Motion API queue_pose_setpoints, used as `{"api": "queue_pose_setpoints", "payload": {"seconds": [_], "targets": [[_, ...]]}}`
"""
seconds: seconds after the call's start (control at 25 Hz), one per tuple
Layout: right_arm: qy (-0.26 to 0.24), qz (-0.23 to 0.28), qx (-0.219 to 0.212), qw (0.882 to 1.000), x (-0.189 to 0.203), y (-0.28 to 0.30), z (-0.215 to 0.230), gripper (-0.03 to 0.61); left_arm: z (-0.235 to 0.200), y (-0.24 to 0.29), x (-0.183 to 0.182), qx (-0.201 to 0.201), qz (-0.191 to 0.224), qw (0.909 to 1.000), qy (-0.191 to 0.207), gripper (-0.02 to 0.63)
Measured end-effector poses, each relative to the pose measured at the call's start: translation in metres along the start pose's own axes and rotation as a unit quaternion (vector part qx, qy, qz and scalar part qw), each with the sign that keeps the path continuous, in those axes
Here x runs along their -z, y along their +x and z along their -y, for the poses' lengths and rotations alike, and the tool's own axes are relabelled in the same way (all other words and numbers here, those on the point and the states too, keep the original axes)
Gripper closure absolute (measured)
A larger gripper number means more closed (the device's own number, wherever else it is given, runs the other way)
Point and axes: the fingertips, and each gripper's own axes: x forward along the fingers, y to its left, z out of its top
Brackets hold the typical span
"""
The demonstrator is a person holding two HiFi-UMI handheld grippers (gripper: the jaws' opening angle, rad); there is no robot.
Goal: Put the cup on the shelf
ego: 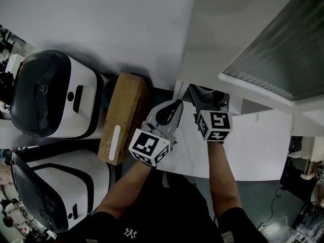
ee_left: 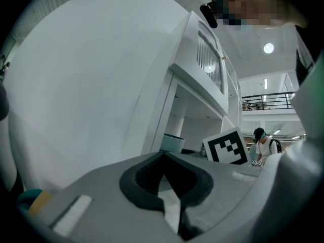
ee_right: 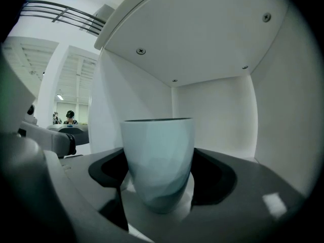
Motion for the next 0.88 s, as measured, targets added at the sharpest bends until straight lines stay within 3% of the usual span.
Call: {"api": "queue_pose_setpoints", "payload": {"seconds": [0.6, 0.88], "targets": [[0.001, -0.023, -0.012, 1.0, 0.008, -0.018, -0.002, 0.133, 0.012, -0.001, 0.001, 0.004, -0.005, 1.0, 0.002, 0.612], [0.025, -0.037, -0.014, 0.999, 0.016, -0.049, -0.008, 0.149, 0.019, -0.008, -0.003, 0.003, -0.004, 1.0, 0.001, 0.612]]}}
